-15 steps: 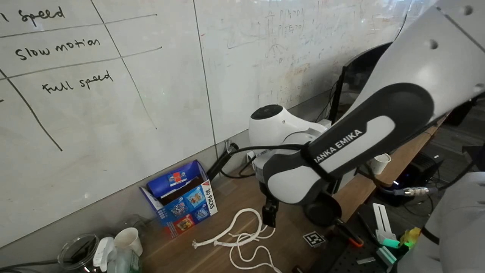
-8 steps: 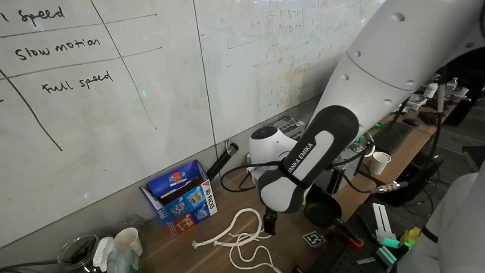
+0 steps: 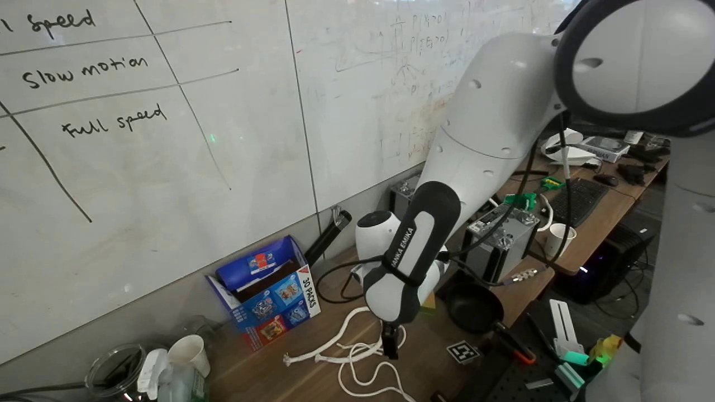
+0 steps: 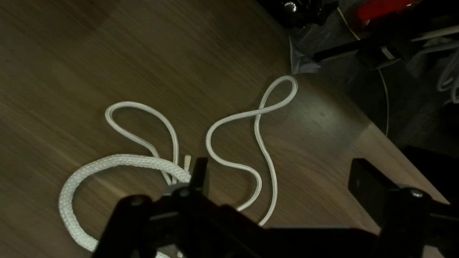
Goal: Put the white strings inside the box.
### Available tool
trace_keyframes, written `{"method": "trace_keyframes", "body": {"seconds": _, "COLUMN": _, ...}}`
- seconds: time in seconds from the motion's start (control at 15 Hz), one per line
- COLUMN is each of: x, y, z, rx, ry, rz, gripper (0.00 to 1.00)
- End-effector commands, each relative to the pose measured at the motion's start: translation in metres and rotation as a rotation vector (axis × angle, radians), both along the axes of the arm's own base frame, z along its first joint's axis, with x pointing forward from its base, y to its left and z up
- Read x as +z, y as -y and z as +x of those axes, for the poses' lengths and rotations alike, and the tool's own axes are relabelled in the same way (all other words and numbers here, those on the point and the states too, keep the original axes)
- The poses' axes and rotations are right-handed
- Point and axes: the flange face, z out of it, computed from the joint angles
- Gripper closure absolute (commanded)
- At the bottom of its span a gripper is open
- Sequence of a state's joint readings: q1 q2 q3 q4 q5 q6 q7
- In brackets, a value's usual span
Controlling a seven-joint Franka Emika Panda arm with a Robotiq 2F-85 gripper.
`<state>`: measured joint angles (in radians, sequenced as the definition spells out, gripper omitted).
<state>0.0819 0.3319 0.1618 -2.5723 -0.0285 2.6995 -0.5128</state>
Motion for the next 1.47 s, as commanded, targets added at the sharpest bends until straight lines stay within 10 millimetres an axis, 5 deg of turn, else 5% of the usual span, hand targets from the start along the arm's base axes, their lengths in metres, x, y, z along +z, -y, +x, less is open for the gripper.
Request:
{"method": "trace_keyframes", "body": {"seconds": 0.0, "x": -0.025, "y": -0.002, "z": 0.023, "rx": 0.058, "ry": -0.012, "rz": 0.039, "gripper": 0.00}}
{"method": "trace_keyframes", "body": {"seconds": 0.8, "x": -0.113, "y": 0.012, "z": 0.067, "rx": 0.191, "ry": 0.014, "rz": 0.127, "gripper": 0.00}}
{"method": "trace_keyframes", "body": {"seconds": 1.4, "x": -0.155, "y": 0.013, "z": 0.081, "rx": 0.195, "ry": 0.074, "rz": 0.138, "gripper": 0.00}}
